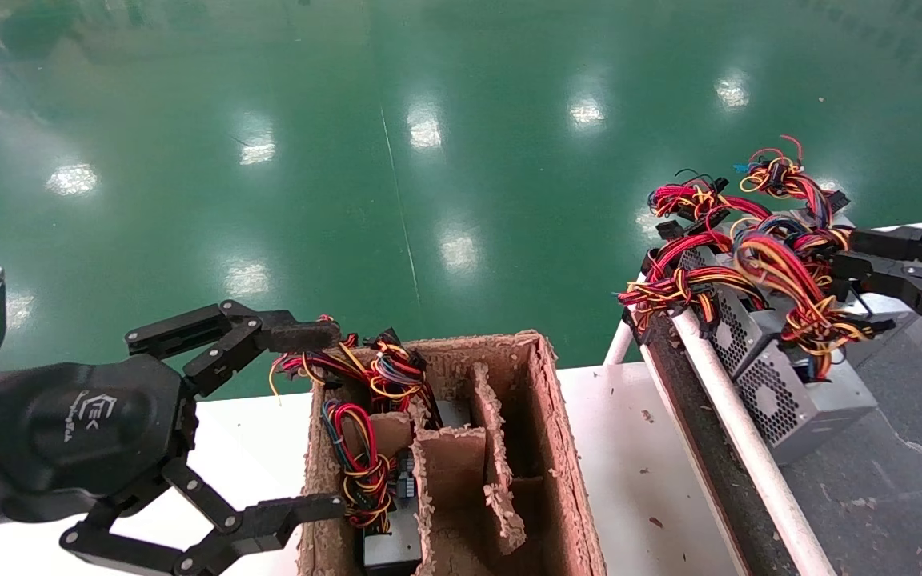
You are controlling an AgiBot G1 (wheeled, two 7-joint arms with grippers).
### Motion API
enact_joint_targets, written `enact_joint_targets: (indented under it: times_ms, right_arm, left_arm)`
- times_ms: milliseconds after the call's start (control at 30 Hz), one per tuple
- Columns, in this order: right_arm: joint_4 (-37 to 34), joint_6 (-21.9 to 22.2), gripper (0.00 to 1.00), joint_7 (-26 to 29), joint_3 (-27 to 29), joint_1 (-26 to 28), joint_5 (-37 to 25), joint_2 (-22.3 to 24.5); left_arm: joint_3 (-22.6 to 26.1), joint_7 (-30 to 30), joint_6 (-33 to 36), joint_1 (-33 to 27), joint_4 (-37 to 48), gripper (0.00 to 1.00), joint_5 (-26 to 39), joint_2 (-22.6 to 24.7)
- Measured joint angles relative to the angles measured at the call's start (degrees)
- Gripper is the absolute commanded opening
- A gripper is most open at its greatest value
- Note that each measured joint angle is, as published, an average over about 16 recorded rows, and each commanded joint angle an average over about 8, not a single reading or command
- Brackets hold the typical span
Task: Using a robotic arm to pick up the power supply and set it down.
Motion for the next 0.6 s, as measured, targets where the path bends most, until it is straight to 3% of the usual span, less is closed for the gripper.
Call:
enact_joint_targets:
  times_ms: [300,600]
  right_arm:
    - [0.0,-0.6,1.00,0.7,0.7,-0.7,1.6,-1.0]
    - [4.6,-0.5,1.00,2.1,1.6,-3.2,3.2,-2.5]
  left_arm:
    - [0.0,0.0,0.0,0.0,0.0,1.00,0.0,0.0]
    - [0.0,0.0,0.0,0.0,0.0,1.00,0.0,0.0]
